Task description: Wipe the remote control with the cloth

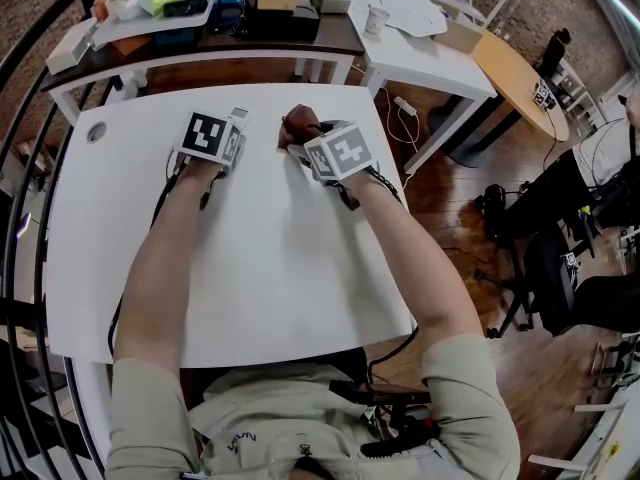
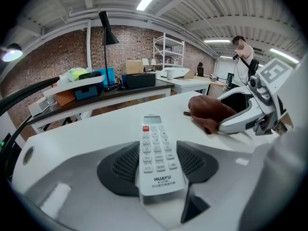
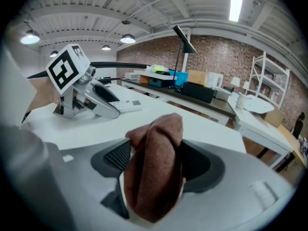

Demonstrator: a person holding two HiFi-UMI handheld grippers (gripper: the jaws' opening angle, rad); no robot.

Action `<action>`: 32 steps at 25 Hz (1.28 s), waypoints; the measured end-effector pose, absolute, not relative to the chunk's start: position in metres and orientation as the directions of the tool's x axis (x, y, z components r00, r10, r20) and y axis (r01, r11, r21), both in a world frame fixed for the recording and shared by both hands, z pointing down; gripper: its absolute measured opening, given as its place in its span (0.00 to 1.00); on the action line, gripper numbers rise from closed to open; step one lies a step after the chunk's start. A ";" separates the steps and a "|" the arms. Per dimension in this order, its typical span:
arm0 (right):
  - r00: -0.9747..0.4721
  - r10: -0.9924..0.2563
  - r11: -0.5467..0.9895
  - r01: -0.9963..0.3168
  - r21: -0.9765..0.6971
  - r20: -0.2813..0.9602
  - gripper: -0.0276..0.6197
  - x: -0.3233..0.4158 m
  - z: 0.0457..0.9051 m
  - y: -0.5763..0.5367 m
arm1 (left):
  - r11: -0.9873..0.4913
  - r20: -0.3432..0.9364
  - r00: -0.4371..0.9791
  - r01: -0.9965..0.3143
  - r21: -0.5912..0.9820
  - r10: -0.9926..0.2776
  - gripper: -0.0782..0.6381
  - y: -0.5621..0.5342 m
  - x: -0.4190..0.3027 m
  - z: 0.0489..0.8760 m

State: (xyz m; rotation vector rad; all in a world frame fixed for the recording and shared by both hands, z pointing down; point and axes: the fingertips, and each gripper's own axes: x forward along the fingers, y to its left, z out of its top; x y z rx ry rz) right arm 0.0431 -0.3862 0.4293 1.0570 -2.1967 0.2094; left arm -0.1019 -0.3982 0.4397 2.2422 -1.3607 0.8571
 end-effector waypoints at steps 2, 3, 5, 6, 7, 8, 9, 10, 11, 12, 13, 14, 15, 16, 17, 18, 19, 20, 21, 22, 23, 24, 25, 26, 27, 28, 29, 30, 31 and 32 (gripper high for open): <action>-0.424 -0.639 0.650 -0.744 0.156 0.641 0.55 0.044 0.433 -0.387 | -0.457 0.662 0.335 -0.889 -0.014 -0.671 0.46 -0.397 -0.101 0.439; -0.417 -0.647 0.647 -0.743 0.170 0.638 0.52 0.045 0.433 -0.387 | -0.457 0.656 0.331 -0.889 -0.024 -0.678 0.46 -0.396 -0.099 0.438; -0.409 -0.659 0.644 -0.740 0.194 0.631 0.46 0.044 0.433 -0.387 | -0.459 0.645 0.328 -0.888 -0.040 -0.690 0.46 -0.393 -0.097 0.438; -0.408 -0.663 0.642 -0.740 0.198 0.628 0.43 0.044 0.433 -0.387 | -0.455 0.635 0.317 -0.888 -0.062 -0.704 0.46 -0.393 -0.098 0.437; -0.406 -0.666 0.640 -0.742 0.200 0.626 0.41 0.043 0.433 -0.388 | -0.450 0.626 0.304 -0.889 -0.083 -0.718 0.46 -0.395 -0.101 0.435; -0.404 -0.669 0.637 -0.745 0.200 0.624 0.38 0.043 0.433 -0.388 | -0.447 0.621 0.298 -0.889 -0.095 -0.725 0.46 -0.396 -0.103 0.434; -0.401 -0.671 0.633 -0.748 0.200 0.624 0.35 0.043 0.433 -0.388 | -0.448 0.620 0.298 -0.889 -0.098 -0.726 0.46 -0.396 -0.104 0.435; -0.399 -0.673 0.630 -0.750 0.200 0.623 0.34 0.044 0.433 -0.387 | -0.450 0.620 0.300 -0.888 -0.097 -0.725 0.46 -0.395 -0.104 0.436; -0.398 -0.676 0.627 -0.753 0.201 0.621 0.32 0.044 0.433 -0.387 | -0.452 0.620 0.302 -0.887 -0.096 -0.724 0.46 -0.394 -0.103 0.436; -0.397 -0.678 0.625 -0.754 0.202 0.619 0.32 0.045 0.433 -0.387 | -0.452 0.621 0.301 -0.887 -0.097 -0.724 0.45 -0.394 -0.103 0.436; -0.396 -0.681 0.622 -0.756 0.202 0.616 0.31 0.046 0.432 -0.387 | -0.451 0.621 0.298 -0.887 -0.100 -0.724 0.45 -0.393 -0.104 0.435; -0.396 -0.684 0.620 -0.758 0.202 0.613 0.30 0.046 0.431 -0.387 | -0.449 0.622 0.295 -0.887 -0.103 -0.725 0.45 -0.393 -0.104 0.435; -0.396 -0.688 0.617 -0.761 0.202 0.608 0.30 0.047 0.430 -0.386 | -0.448 0.620 0.294 -0.888 -0.105 -0.728 0.45 -0.393 -0.104 0.434; -0.397 -0.692 0.614 -0.763 0.202 0.602 0.29 0.047 0.429 -0.386 | -0.447 0.616 0.294 -0.888 -0.106 -0.731 0.45 -0.394 -0.104 0.434; -0.399 -0.698 0.610 -0.766 0.203 0.594 0.29 0.048 0.428 -0.386 | -0.446 0.613 0.296 -0.889 -0.105 -0.732 0.45 -0.394 -0.104 0.433; -0.401 -0.705 0.606 -0.769 0.204 0.584 0.29 0.048 0.426 -0.387 | -0.446 0.613 0.300 -0.890 -0.097 -0.731 0.45 -0.394 -0.104 0.434; -0.404 -0.713 0.602 -0.771 0.206 0.574 0.28 0.049 0.425 -0.387 | -0.446 0.616 0.306 -0.891 -0.083 -0.726 0.45 -0.392 -0.103 0.436; -0.406 -0.720 0.598 -0.774 0.207 0.563 0.28 0.049 0.423 -0.387 | -0.442 0.617 0.308 -0.894 -0.071 -0.724 0.45 -0.390 -0.103 0.436; -0.409 -0.727 0.595 -0.777 0.207 0.552 0.28 0.049 0.422 -0.386 | -0.433 0.606 0.305 -0.898 -0.073 -0.735 0.45 -0.390 -0.105 0.434; -0.412 -0.733 0.591 -0.780 0.206 0.541 0.28 0.050 0.420 -0.386 | -0.423 0.587 0.299 -0.902 -0.083 -0.752 0.45 -0.392 -0.107 0.431; -0.415 -0.739 0.587 -0.783 0.206 0.530 0.28 0.050 0.418 -0.386 | -0.415 0.570 0.294 -0.905 -0.091 -0.767 0.45 -0.393 -0.109 0.427; -0.417 -0.746 0.582 -0.787 0.205 0.519 0.28 0.050 0.415 -0.386 | -0.409 0.557 0.291 -0.907 -0.097 -0.778 0.45 -0.394 -0.110 0.425; -0.419 -0.753 0.578 -0.790 0.206 0.507 0.28 0.051 0.411 -0.386 | -0.403 0.546 0.286 -0.909 -0.106 -0.787 0.45 -0.394 -0.111 0.422; -0.422 -0.760 0.574 -0.792 0.207 0.495 0.28 0.051 0.407 -0.385 | -0.397 0.540 0.276 -0.910 -0.120 -0.795 0.45 -0.392 -0.113 0.421; -0.426 -0.766 0.573 -0.793 0.210 0.481 0.27 0.051 0.402 -0.384 | -0.391 0.540 0.262 -0.910 -0.138 -0.800 0.45 -0.390 -0.115 0.420; -0.432 -0.772 0.572 -0.792 0.214 0.467 0.27 0.051 0.398 -0.382 | -0.391 0.540 0.254 -0.907 -0.154 -0.802 0.45 -0.386 -0.115 0.420; -0.436 -0.777 0.572 -0.790 0.220 0.454 0.27 0.051 0.393 -0.381 | -0.404 0.531 0.265 -0.900 -0.165 -0.805 0.45 -0.384 -0.111 0.419; -0.440 -0.783 0.571 -0.788 0.230 0.440 0.27 0.052 0.388 -0.379 | -0.425 0.508 0.290 -0.888 -0.173 -0.811 0.45 -0.382 -0.104 0.416; -0.443 -0.790 0.570 -0.786 0.240 0.425 0.27 0.052 0.383 -0.377 | -0.442 0.480 0.312 -0.878 -0.184 -0.820 0.45 -0.381 -0.097 0.412; -0.444 -0.797 0.567 -0.785 0.250 0.410 0.27 0.053 0.378 -0.375 | -0.449 0.455 0.323 -0.871 -0.200 -0.829 0.45 -0.379 -0.094 0.407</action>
